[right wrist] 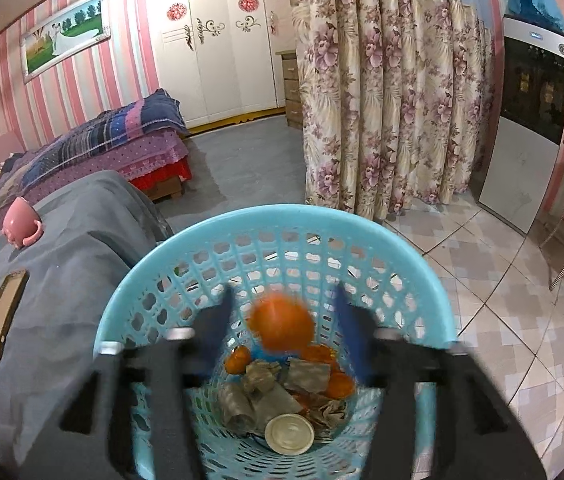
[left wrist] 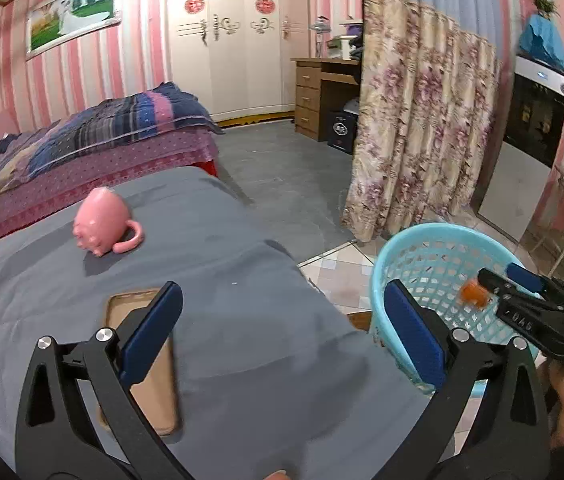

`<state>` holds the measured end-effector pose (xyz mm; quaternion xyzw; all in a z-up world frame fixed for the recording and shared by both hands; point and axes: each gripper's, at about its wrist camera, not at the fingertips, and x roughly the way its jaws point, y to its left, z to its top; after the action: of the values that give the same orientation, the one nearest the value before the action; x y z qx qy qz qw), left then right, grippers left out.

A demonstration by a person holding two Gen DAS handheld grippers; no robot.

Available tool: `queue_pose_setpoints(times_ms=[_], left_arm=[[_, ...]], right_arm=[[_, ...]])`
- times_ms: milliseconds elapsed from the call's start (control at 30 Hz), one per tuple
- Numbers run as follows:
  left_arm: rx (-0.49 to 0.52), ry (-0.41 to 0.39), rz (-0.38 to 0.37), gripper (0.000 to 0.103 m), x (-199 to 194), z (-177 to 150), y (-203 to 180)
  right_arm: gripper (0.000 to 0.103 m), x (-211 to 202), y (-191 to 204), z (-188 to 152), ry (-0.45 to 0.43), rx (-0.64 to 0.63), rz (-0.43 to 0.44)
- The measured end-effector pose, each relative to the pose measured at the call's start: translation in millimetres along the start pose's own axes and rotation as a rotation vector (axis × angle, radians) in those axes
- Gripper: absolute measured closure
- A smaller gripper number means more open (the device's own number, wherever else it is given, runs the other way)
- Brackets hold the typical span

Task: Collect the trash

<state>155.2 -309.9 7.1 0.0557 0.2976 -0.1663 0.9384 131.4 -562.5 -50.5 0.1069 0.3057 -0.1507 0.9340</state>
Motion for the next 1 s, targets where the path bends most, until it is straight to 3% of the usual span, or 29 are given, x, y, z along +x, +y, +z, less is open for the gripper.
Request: queue_pose_setpoints(times_ms=[133,333,467,700,1000], left_arm=[[-0.007,-0.008,0.010,0.006,-12.8,0.0,14.5],[-0.049,-0.023,-0.006,0.006,-32.1,1.2,41.5],[-0.069,-0.028,0.005,0.006,-47.5,-1.6,60.9],[-0.095,-0.032,0.058,0.006,-85.9,-23.7,100.2],[-0.136,-0.008,0.146,0.006,-134.7,-63.5,173.0]], right_arm=[[0.016,-1.5,10.4,-0.9,0.002,0.005,-0.028],[0.004,-15.6,24.5,-2.3,-0.016,-0.003,-0.081],[0.004,-33.1,42.5,0.8,-0.031,-0.050,-0.113],[0.004,-73.0,82.5,-2.6,-0.083,-0.067,-0.074],[0.004,-140.1,162.2,-19.8,-0.154,-0.122,0.068]])
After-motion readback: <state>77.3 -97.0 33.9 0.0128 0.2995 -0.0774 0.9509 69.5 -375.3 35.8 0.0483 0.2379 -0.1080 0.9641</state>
